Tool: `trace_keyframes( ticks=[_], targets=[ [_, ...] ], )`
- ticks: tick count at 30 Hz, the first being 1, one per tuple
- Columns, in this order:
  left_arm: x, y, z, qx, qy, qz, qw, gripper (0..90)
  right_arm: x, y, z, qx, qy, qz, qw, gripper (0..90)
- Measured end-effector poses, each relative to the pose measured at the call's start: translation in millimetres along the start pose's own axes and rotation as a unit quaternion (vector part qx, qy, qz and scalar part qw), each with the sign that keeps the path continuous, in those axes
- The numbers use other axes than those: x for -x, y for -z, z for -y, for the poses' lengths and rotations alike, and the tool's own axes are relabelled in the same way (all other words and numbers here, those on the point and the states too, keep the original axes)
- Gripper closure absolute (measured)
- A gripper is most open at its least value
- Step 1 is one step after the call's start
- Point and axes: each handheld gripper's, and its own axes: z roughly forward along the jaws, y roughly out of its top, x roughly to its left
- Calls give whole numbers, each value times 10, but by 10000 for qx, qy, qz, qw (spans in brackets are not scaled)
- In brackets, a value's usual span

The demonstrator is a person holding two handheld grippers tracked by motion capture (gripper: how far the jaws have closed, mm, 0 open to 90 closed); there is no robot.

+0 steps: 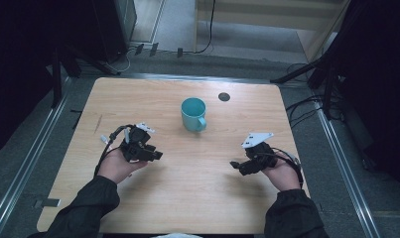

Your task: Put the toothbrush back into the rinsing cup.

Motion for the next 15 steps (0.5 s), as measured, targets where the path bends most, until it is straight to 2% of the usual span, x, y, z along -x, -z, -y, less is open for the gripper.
trace_keyframes(
  ticks=[3,4,8,15],
  targets=[
    [-1,26,7,22,-27,18,10000,594,-2,4,-7,14,-36,-23,10000,198],
    [-3,46,16,12,-28,-38,10000,596,2,4,-11,24,-24,-44,10000,198],
    [-31,69,37,-8,48,-63,10000,615,0,8,-18,21,-16,-86,10000,204],
    [-110,143,80,55,223,-98,9997,742,-14,-14,-44,-27,3,-113,9999,204]
  ],
)
